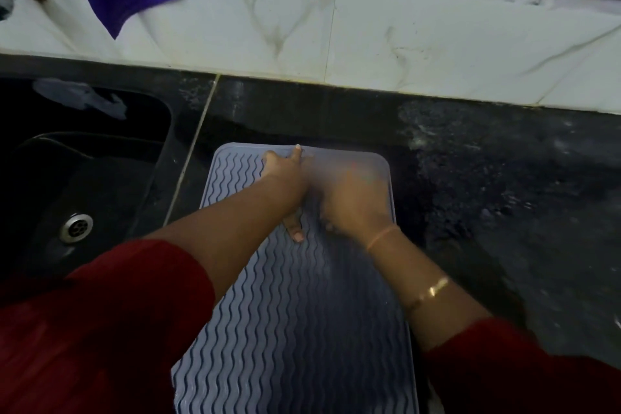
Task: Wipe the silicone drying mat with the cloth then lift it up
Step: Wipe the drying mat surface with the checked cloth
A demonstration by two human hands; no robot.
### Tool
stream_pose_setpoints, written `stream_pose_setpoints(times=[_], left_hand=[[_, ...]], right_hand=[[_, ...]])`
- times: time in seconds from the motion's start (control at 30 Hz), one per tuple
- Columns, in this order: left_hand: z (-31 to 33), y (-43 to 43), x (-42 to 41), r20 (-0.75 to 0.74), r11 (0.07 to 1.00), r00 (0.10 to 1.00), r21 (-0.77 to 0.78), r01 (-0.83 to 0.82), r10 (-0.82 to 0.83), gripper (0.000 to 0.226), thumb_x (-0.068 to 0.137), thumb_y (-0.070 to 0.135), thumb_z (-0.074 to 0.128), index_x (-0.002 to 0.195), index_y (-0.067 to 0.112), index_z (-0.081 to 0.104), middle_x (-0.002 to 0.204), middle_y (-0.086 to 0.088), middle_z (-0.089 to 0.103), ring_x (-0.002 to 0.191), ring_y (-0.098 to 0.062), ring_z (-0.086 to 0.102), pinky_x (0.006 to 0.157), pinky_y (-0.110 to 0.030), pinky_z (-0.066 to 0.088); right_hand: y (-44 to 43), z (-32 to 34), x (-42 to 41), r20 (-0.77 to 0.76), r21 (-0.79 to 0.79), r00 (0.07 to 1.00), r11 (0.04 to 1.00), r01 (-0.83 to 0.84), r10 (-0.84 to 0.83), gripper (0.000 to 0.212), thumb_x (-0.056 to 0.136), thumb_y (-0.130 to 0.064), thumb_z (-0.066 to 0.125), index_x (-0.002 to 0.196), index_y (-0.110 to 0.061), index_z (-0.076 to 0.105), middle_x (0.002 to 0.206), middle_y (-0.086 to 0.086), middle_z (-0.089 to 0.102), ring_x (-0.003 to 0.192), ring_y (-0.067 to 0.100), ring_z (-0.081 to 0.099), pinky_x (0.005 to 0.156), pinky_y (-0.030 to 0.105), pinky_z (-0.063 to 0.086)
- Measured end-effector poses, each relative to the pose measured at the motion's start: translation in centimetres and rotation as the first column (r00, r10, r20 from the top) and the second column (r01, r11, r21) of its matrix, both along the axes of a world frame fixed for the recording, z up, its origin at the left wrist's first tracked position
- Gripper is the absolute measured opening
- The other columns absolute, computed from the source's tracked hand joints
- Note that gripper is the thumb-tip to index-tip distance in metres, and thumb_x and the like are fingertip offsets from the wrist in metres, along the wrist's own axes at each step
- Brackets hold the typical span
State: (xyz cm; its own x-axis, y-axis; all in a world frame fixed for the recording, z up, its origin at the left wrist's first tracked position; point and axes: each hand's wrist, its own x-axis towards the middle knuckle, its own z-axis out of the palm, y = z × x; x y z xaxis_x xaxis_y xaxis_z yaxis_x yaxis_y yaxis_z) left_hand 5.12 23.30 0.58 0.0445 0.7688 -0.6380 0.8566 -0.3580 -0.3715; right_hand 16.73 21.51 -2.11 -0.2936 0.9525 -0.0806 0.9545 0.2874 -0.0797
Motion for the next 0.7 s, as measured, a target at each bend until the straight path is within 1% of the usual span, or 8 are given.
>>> stream_pose_setpoints(times=[0.13,0.2,0.27,0.37,0.47,0.57,0.63,0.7], left_hand=[[-1.0,0.3,0.1,-0.05,0.999,0.998,0.013,0.046,-0.045,0.127,0.07,0.064,0.07,0.152,0.007,-0.009,0.157,-0.015,-0.018,0.146,-0.035,0.0,0.111,-0.059,0.024],[-1.5,0.6,-0.1,-0.053,0.998,0.997,0.013,0.064,-0.064,0.128,0.069,0.064,0.071,0.152,0.008,-0.008,0.158,-0.013,-0.019,0.146,-0.035,-0.008,0.111,-0.06,0.023],[-1.6,0.8,-0.2,-0.055,0.997,0.996,-0.003,0.075,-0.075,0.133,0.063,0.07,0.071,0.152,0.011,-0.009,0.158,-0.01,-0.02,0.146,-0.035,-0.013,0.111,-0.061,0.022],[-1.6,0.9,-0.3,-0.056,0.996,0.995,-0.024,0.085,-0.086,0.136,0.06,0.075,0.068,0.151,0.011,-0.01,0.158,-0.01,-0.019,0.145,-0.035,-0.014,0.112,-0.06,0.021],[-1.5,0.9,-0.4,-0.049,0.995,0.994,-0.002,0.099,-0.099,0.134,0.061,0.075,0.068,0.152,0.013,-0.009,0.158,-0.01,-0.018,0.146,-0.034,-0.01,0.112,-0.057,0.023],[-1.5,0.6,-0.7,-0.023,0.994,0.997,0.08,0.074,-0.072,0.124,0.071,0.061,0.071,0.152,0.011,-0.009,0.158,-0.017,-0.012,0.146,-0.034,0.007,0.114,-0.052,0.024],[-1.4,0.5,-0.8,-0.01,0.994,0.999,0.098,0.049,-0.048,0.129,0.069,0.062,0.072,0.151,0.008,-0.011,0.157,-0.021,-0.01,0.144,-0.035,0.016,0.115,-0.05,0.023],[-1.2,0.3,-0.8,-0.013,0.996,0.999,0.076,0.043,-0.042,0.136,0.064,0.069,0.071,0.15,0.006,-0.014,0.157,-0.022,-0.011,0.143,-0.036,0.017,0.116,-0.05,0.02]], right_hand=[[-5.9,-1.2,0.0,-0.01,0.104,0.996,0.991,0.087,-0.086,0.041,0.074,-0.028,0.07,0.113,-0.015,0.065,0.101,0.013,0.061,0.09,0.039,0.06,0.075,0.049,0.047],[-4.0,-1.1,-0.3,-0.07,0.034,0.989,0.991,0.13,-0.128,0.037,0.082,-0.027,0.061,0.117,-0.016,0.06,0.113,0.012,0.056,0.103,0.038,0.053,0.084,0.049,0.042],[-0.3,-0.9,-0.7,-0.057,0.031,0.987,0.987,0.155,-0.153,0.033,0.085,-0.027,0.057,0.117,-0.018,0.058,0.123,0.008,0.05,0.113,0.034,0.046,0.089,0.049,0.038],[4.3,-0.3,-1.2,-0.033,0.015,0.988,0.988,0.153,-0.152,0.031,0.087,-0.025,0.055,0.117,-0.02,0.059,0.125,0.007,0.05,0.118,0.034,0.043,0.091,0.05,0.035],[3.3,-0.2,-1.1,0.001,0.004,0.996,0.996,0.092,-0.092,0.029,0.088,-0.027,0.055,0.115,-0.019,0.061,0.122,0.008,0.052,0.113,0.034,0.048,0.089,0.049,0.038],[-1.9,-0.9,-0.2,-0.017,0.071,1.0,0.997,0.015,-0.014,0.03,0.088,-0.025,0.052,0.115,-0.015,0.06,0.119,0.008,0.054,0.109,0.034,0.051,0.088,0.046,0.039],[-5.6,-1.2,0.3,-0.005,0.067,1.0,0.998,0.006,-0.006,0.03,0.081,-0.024,0.062,0.11,-0.015,0.065,0.113,0.008,0.059,0.101,0.035,0.056,0.084,0.046,0.042],[-7.2,-1.7,0.4,-0.004,0.086,0.997,0.993,0.077,-0.077,0.028,0.068,-0.023,0.074,0.096,-0.016,0.072,0.098,0.008,0.066,0.085,0.036,0.062,0.073,0.045,0.046]])
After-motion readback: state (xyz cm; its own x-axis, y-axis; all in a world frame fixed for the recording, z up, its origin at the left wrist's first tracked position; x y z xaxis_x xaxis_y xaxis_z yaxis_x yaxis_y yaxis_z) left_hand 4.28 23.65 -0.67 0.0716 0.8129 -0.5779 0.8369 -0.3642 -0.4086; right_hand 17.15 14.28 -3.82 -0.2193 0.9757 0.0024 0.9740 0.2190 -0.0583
